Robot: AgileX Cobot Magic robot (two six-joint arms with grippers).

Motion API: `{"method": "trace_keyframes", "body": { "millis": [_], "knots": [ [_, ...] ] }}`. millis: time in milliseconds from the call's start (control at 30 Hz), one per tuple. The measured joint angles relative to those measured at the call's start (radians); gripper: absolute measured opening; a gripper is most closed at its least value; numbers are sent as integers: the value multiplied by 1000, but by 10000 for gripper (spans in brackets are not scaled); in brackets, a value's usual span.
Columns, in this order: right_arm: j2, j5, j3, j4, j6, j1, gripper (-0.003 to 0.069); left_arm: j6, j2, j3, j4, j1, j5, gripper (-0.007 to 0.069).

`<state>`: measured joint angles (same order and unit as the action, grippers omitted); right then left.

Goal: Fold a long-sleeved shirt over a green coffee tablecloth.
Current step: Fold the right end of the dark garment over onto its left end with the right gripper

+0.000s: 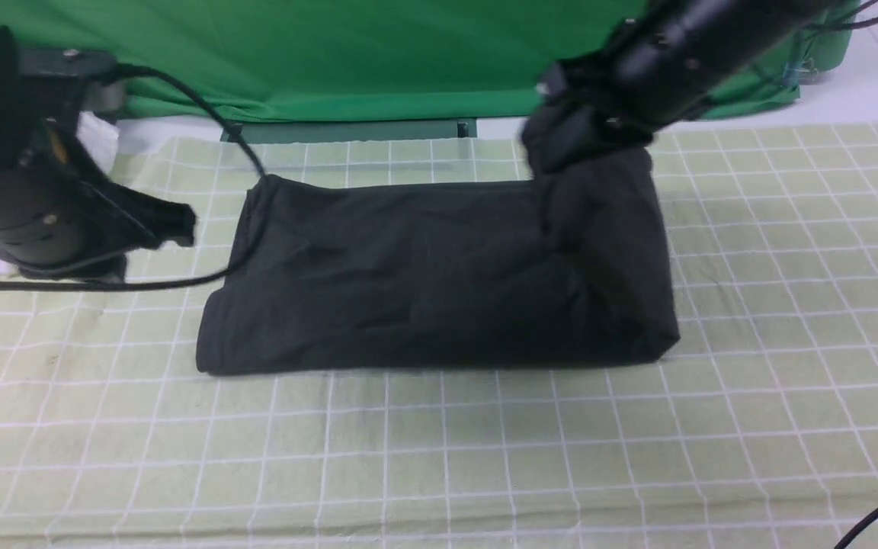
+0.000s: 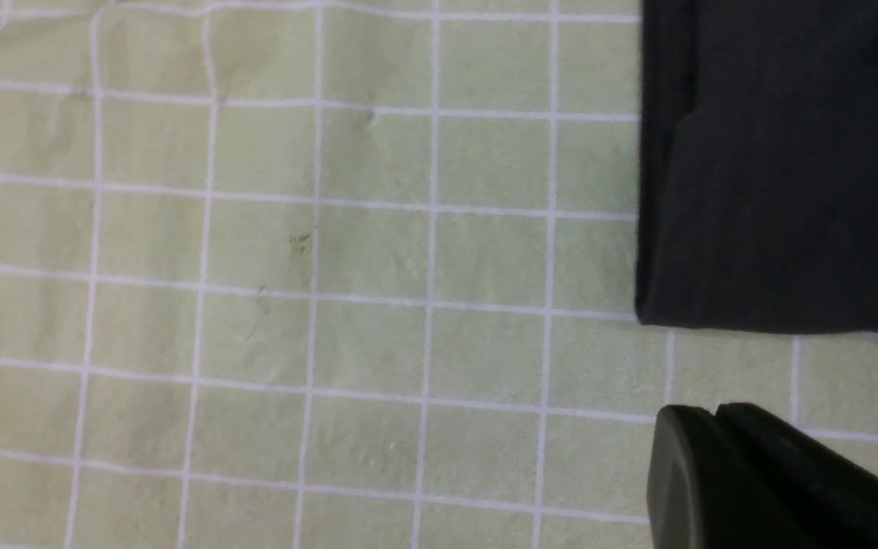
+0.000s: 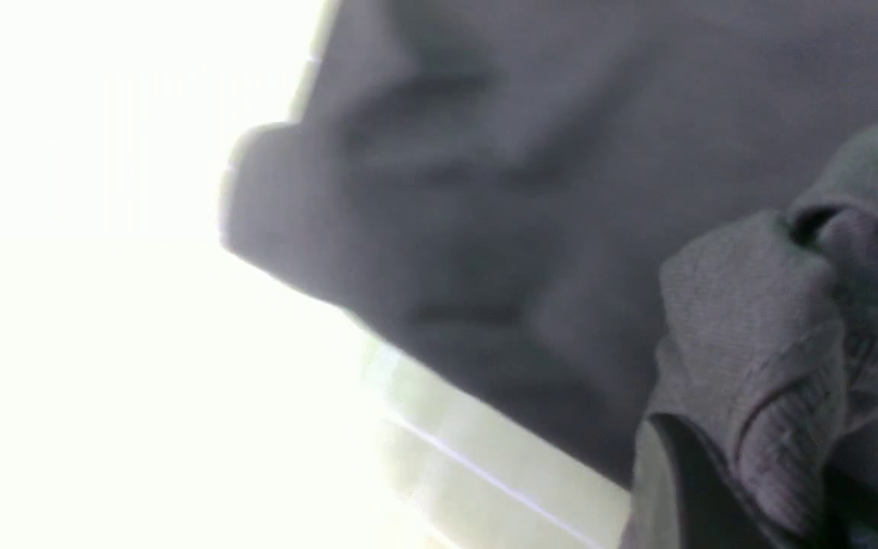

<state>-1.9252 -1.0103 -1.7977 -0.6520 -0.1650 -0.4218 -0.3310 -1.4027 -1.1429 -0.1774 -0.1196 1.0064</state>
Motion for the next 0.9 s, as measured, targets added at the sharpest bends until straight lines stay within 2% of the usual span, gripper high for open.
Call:
{"method": "trace_keyframes", "body": {
  "millis": [100, 233, 700, 833, 900],
  "knots": [
    [-43, 38, -36, -54, 0, -49, 32, 52, 0, 0, 68, 73, 3, 11],
    [-124, 72, -118, -94, 1, -117, 32, 102, 0, 0, 139, 121, 6, 11],
    [-464, 163, -407, -122, 86, -238, 53, 144, 0, 0, 177, 128, -5, 11],
    [-514, 217, -445, -142, 87, -264, 85, 148, 0, 0, 177, 128, -16, 11],
    [-530, 266, -449, -148, 89, -285, 155, 149, 0, 0, 177, 128, -21, 11]
  ]
}}
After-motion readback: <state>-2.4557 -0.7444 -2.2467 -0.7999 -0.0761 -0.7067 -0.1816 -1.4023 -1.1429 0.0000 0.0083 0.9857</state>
